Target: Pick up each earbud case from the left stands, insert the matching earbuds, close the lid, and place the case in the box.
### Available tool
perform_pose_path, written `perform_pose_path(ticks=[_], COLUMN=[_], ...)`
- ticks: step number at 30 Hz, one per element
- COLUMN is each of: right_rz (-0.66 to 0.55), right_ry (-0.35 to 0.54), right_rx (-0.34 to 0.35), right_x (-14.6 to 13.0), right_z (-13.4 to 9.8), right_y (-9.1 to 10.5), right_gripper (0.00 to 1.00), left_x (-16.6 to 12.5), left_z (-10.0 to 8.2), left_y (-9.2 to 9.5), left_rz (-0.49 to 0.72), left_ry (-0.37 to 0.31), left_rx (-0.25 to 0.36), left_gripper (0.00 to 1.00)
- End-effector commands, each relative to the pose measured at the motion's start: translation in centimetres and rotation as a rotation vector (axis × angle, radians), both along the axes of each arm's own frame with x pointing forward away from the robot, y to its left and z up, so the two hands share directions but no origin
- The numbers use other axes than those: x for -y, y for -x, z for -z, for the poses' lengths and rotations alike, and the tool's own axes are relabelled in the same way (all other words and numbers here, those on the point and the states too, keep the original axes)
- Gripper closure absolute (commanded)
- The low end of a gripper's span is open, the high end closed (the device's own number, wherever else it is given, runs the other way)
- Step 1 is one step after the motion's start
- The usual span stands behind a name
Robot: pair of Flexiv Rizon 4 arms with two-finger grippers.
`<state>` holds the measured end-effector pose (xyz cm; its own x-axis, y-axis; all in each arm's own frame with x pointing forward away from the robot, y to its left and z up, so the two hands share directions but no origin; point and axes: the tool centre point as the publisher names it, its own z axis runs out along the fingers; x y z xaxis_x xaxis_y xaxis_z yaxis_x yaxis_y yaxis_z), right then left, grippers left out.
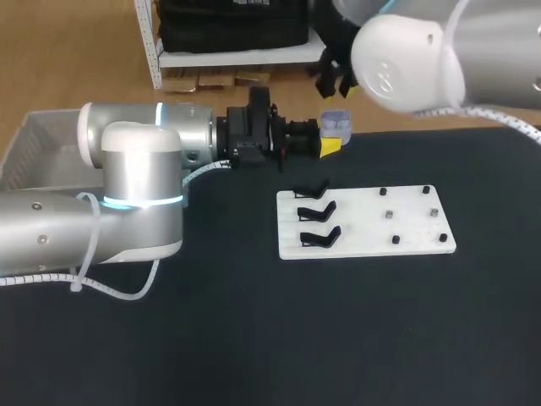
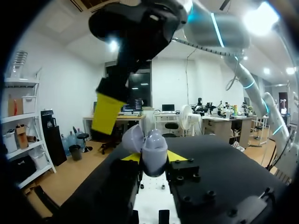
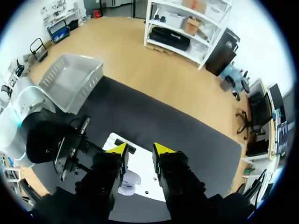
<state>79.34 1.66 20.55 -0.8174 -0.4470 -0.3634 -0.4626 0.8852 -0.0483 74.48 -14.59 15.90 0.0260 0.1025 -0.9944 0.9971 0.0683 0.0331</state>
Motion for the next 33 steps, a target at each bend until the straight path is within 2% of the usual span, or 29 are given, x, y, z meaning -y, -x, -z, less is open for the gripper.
perform_pose_path(ticks=[1,10,15,19,21,23,27,29,33], right_rz=[0.006,0.031,0.053,0.137,0.204,0.234,0.302,0.314,0.363], right_ry=[0.01,0.015,-0.006,-0.069,-0.152,-0.192,-0.246,-0.274,-0.305], right_rx=[-0.023,-0.02,0.0,0.062,0.091,0.108,0.147,0.14,0.124], right_x=[0.0,0.7,1.0,2.0,2.8,3.6,5.2,5.9,7.0], right_z=[0.5,0.6,0.2,-1.4,-2.5,-2.6,-2.4,-2.2,-1.4], right_y=[0.5,3.3,4.0,4.1,4.7,5.0,6.3,6.7,7.5], right_gripper=[0.67,0.68,0.67,0.68,0.67,0.65,0.64,0.64,0.51], left_x=[0.0,0.0,0.0,0.0,0.0,0.0,-3.5,-5.2,-10.2], left_z=[0.1,0.1,0.1,0.1,0.1,0.1,-1.3,-1.8,-2.7], left_y=[0.1,0.1,0.1,0.1,0.1,0.1,-0.5,-0.7,-1.0], left_rz=[-0.003,-0.003,-0.003,-0.003,-0.003,-0.003,-0.06,-0.083,-0.136], left_ry=[0.005,0.005,0.005,0.005,0.005,0.005,0.016,0.01,-0.003], left_rx=[0.004,0.004,0.004,0.004,0.004,0.004,0.051,0.066,0.109], left_gripper=[1.0,1.0,1.0,1.0,1.0,1.0,1.0,1.0,1.0])
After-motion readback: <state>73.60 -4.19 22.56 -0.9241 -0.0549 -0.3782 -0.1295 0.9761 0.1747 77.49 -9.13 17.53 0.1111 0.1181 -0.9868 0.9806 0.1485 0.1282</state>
